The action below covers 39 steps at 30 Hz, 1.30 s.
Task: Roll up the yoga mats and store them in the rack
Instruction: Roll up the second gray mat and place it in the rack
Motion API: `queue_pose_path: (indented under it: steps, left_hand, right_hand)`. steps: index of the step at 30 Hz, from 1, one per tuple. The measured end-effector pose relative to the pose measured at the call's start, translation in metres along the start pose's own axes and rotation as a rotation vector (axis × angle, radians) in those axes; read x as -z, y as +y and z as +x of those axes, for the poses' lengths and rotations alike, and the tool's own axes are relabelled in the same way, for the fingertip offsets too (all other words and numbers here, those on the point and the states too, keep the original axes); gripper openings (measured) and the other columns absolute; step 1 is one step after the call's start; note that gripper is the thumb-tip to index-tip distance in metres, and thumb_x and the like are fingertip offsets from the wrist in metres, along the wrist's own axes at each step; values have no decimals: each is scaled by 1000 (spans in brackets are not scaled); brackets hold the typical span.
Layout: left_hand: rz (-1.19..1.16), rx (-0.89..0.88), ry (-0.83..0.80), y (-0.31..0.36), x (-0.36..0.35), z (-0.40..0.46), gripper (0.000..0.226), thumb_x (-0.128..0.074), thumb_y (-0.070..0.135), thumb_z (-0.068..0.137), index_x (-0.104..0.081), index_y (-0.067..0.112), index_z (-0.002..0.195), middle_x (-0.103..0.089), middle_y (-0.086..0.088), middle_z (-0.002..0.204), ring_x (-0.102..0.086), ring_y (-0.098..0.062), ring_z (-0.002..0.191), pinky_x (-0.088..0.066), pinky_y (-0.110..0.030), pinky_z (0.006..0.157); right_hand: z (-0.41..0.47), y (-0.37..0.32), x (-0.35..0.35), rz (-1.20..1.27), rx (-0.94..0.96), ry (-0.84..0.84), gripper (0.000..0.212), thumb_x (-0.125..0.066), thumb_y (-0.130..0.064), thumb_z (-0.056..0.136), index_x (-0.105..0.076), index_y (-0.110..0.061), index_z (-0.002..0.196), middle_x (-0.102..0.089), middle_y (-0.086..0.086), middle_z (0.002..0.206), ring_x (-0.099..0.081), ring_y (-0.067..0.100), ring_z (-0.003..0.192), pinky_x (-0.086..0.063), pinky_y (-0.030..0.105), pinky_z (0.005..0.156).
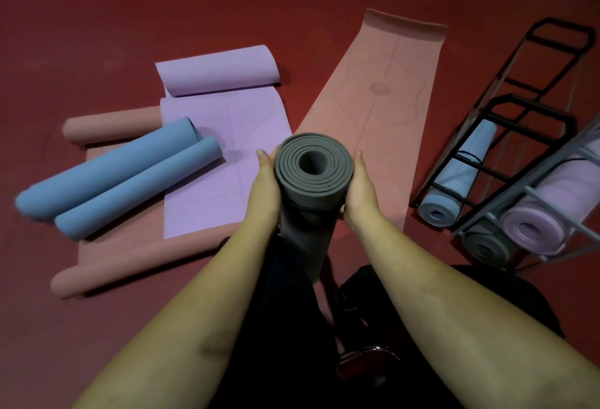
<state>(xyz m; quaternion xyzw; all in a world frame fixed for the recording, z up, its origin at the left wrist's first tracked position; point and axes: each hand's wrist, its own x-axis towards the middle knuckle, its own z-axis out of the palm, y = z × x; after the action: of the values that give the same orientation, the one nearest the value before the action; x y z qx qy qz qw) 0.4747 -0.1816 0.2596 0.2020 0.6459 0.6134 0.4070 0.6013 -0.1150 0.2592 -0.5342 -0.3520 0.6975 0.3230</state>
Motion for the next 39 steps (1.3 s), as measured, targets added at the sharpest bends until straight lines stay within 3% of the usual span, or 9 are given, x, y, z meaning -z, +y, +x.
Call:
queue_pose_path:
  steps: [5, 10, 14, 18, 21, 27, 32, 35, 39]
  left_hand:
    - [-109, 208, 112, -31, -8, 21, 66, -36, 66, 94, -64, 17, 128, -65, 6, 123, -57, -15, 116, -40, -38, 110]
    - [-119, 209, 72, -23, -14, 45, 25, -52, 30, 98, -69, 16, 108, -74, 5, 93, -64, -10, 83, -50, -22, 67]
    - [-141, 117, 102, 1, -19, 73, 21, -52, 17, 94, -72, 17, 102, -73, 2, 90, -62, -10, 76, -48, -23, 64]
    - [-110, 128, 126, 7, -28, 90, 43, -40, 51, 102, -70, 23, 92, -73, 4, 103, -65, -12, 98, -50, -29, 82]
    - [25, 181, 109, -6, -30, 103, 49, -39, 63, 97, -69, 25, 88, -72, 4, 103, -63, -14, 97, -51, -36, 89]
    - [-100, 276, 105, -34, -37, 109, 33, -56, 43, 98, -72, 14, 102, -75, 10, 78, -67, -2, 62, -47, -14, 51]
    - [-141, 203, 45, -31, -20, 125, 25, -54, 14, 98, -67, 1, 115, -72, -6, 90, -60, -18, 76, -44, -28, 72]
    - [-189, 155, -5, -19, -20, 134, 42, -40, 41, 106, -72, 15, 110, -74, 0, 99, -64, -13, 81, -45, -27, 73]
    - [-14, 225, 130, -23, -42, 130, 53, -39, 67, 96, -71, 24, 99, -73, 0, 114, -65, -15, 104, -49, -35, 92]
  right_hand:
    - [20, 2, 0, 17, -3, 6, 47, -40, -61, 97, -69, -24, 100, -70, -3, 115, -62, 13, 99, -48, 32, 98]
    - [44, -2, 5, -13, -112, 19, 53, -45, -61, 96, -64, -19, 122, -65, -13, 84, -57, 3, 75, -44, 24, 61]
    - [71, 0, 6, -125, -151, -11, 57, -39, -60, 99, -60, -18, 130, -63, -7, 100, -53, 7, 75, -43, 26, 64]
    - [92, 1, 7, -194, 27, -5, 50, -33, -52, 103, -62, -19, 125, -62, 1, 131, -59, 6, 92, -44, 20, 67]
    - [109, -14, 8, 11, 94, -33, 47, -34, -54, 102, -69, -23, 111, -72, -15, 104, -64, -2, 97, -47, 16, 80]
    - [130, 20, 15, -66, -48, -37, 49, -40, -65, 96, -69, -27, 105, -68, -16, 94, -61, 3, 92, -45, 28, 92]
    - [140, 38, 26, -180, -83, -63, 61, -35, -62, 99, -60, -19, 133, -62, -5, 129, -57, 11, 110, -38, 28, 97]
    - [144, 25, 25, -128, -21, -39, 61, -27, -64, 99, -57, -26, 137, -56, -8, 140, -49, 14, 130, -34, 35, 111]
    - [154, 11, 12, 115, 50, -121, 54, -29, -59, 101, -70, -24, 97, -74, -18, 96, -65, -4, 95, -44, 24, 98]
